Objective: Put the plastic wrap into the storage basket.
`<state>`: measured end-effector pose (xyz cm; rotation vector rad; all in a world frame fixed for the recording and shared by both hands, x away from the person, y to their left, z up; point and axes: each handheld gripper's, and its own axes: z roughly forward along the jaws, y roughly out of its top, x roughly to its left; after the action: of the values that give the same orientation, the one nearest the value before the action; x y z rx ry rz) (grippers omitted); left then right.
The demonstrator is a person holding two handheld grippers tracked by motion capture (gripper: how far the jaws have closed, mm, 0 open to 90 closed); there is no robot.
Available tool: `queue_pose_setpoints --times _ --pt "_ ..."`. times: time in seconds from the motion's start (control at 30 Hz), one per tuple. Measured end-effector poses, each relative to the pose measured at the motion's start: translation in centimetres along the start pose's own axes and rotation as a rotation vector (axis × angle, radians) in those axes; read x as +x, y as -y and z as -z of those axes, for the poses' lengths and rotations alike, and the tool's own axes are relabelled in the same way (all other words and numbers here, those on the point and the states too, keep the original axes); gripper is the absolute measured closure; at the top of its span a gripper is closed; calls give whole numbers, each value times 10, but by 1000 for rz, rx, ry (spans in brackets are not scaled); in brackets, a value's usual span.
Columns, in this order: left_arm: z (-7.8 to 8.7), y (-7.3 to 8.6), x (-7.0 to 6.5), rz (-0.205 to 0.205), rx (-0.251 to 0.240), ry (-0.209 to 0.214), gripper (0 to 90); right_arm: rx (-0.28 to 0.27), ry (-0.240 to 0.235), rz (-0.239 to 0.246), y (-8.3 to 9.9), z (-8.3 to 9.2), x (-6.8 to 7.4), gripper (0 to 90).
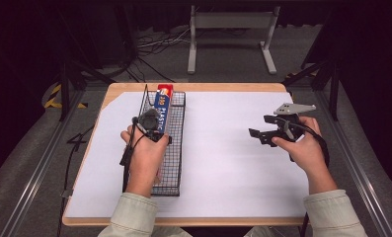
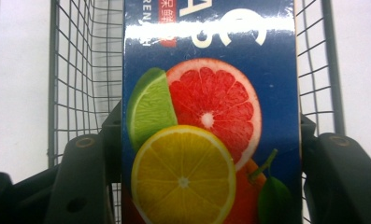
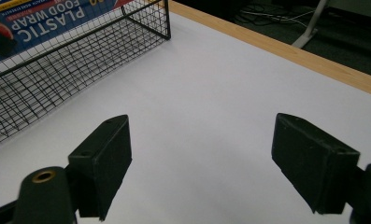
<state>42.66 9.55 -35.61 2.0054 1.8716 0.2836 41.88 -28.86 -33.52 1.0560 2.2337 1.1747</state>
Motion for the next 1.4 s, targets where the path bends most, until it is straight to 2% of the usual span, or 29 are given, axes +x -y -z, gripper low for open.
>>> queue_pose_setpoints --times 0.4,0.93,1.4 --pt "-21 0 -3 1 40 -23 396 12 -3 -12 6 -4 -3 206" --pt "-34 3 -4 -12 74 -41 394 23 -4 -12 9 -6 -4 204" --pt "-42 3 -4 14 86 -38 392 30 -5 -19 11 -7 -4 203"
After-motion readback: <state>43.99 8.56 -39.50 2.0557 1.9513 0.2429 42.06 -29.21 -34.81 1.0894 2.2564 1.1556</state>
